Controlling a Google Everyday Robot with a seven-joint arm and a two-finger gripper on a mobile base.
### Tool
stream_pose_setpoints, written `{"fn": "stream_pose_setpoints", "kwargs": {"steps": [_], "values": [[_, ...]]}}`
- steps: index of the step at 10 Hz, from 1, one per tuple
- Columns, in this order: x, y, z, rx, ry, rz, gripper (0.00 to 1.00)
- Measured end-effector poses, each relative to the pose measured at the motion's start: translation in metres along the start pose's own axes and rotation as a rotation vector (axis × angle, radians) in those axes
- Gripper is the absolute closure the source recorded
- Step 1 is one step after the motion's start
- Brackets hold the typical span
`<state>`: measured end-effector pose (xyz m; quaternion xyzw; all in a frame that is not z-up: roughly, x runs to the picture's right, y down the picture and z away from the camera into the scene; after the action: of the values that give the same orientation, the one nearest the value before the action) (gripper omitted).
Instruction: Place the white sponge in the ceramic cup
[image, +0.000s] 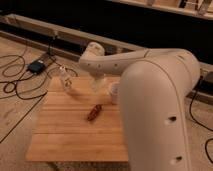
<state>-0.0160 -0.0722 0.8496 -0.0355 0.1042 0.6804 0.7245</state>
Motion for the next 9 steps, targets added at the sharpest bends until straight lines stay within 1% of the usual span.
{"fn": "stream_pose_setpoints", "kwargs": {"steps": [4,7,9], "values": [[0.002,-0.046,-0.016,0.068,-0.049,0.072,1.0],[0.002,-0.072,-0.016,0.113,-0.062,0.102,1.0],[0.001,-0.081,-0.011,0.129,-0.062,0.111,1.0]]}}
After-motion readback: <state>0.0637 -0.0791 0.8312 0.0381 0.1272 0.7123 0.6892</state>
